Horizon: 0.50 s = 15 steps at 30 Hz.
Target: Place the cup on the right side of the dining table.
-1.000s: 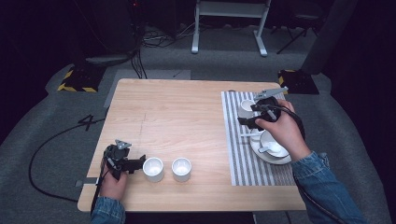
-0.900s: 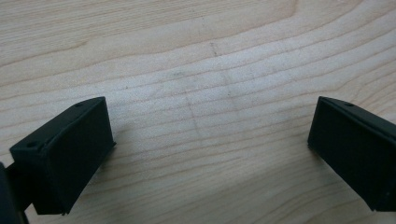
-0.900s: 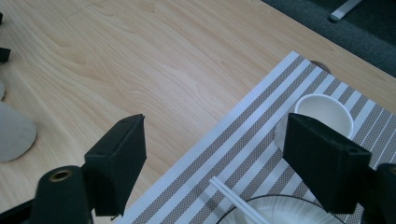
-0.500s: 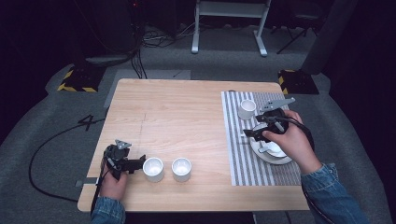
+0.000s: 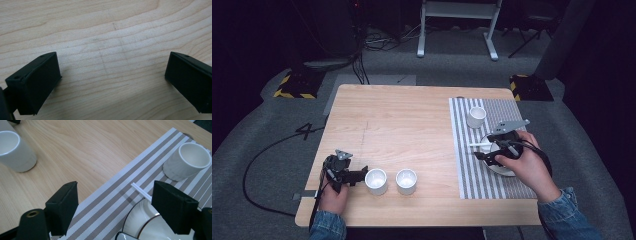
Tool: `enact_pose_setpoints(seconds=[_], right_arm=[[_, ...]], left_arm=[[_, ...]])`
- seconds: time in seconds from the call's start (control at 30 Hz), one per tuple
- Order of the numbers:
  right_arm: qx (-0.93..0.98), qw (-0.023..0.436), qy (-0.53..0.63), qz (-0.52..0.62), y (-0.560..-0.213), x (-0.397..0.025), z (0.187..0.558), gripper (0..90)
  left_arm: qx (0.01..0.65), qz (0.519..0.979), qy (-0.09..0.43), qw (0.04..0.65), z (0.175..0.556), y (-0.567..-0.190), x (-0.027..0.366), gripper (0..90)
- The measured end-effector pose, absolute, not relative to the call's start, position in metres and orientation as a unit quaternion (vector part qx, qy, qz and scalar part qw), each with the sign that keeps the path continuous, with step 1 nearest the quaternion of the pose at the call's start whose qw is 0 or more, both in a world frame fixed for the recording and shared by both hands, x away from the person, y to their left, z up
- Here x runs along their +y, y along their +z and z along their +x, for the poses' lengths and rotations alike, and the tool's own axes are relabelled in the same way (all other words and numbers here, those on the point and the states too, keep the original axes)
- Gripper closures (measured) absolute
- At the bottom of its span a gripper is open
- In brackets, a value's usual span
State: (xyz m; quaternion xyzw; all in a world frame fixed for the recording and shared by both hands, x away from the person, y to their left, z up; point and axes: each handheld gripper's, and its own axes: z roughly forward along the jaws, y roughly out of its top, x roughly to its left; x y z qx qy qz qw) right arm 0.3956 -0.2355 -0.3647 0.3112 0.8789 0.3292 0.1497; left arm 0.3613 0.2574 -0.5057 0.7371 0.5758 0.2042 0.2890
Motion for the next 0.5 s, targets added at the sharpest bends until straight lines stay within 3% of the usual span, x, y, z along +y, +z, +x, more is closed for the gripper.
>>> enact_pose_setpoints(seconds=[0.5], right_arm=[[0.887, 0.133, 0.318, 0.306, -0.393, -0.234, 0.373, 21.7]], left_arm=[[0.576, 0.737, 0.204, 0.289, 0.361, -0.506, 0.257, 0.3]])
